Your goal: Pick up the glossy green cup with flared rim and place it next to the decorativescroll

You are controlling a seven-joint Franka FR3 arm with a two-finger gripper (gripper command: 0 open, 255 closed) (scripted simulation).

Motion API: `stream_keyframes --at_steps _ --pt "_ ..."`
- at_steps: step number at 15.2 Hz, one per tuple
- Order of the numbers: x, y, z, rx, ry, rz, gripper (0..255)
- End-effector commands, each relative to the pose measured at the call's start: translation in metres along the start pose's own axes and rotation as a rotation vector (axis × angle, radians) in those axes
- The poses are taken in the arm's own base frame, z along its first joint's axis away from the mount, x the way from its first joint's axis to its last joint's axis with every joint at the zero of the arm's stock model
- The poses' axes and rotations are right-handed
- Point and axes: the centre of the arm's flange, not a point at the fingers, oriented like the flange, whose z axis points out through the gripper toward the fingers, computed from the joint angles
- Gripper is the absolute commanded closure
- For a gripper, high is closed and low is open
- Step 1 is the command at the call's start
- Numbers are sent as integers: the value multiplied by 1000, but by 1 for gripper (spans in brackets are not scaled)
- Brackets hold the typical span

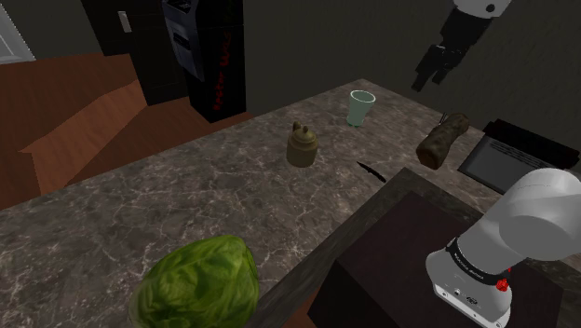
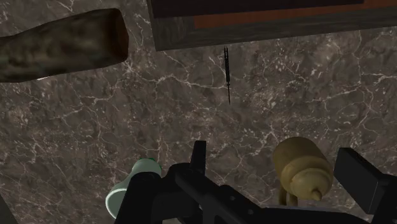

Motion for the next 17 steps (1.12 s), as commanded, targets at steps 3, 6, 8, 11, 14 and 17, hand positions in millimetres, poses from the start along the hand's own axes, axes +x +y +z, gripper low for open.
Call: stream_keyframes --at_steps 3,6,8,11,14,17 --pt "19 10 16 -7 -6 -9 0" --pt "48 25 39 -17 -16 -21 0" --pt "67 34 55 -24 -23 -30 0" --pt "96 49 78 -34 -32 -43 0" --pt "125 63 102 -44 -42 -56 0" --pt "154 78 126 -54 -52 -69 0"
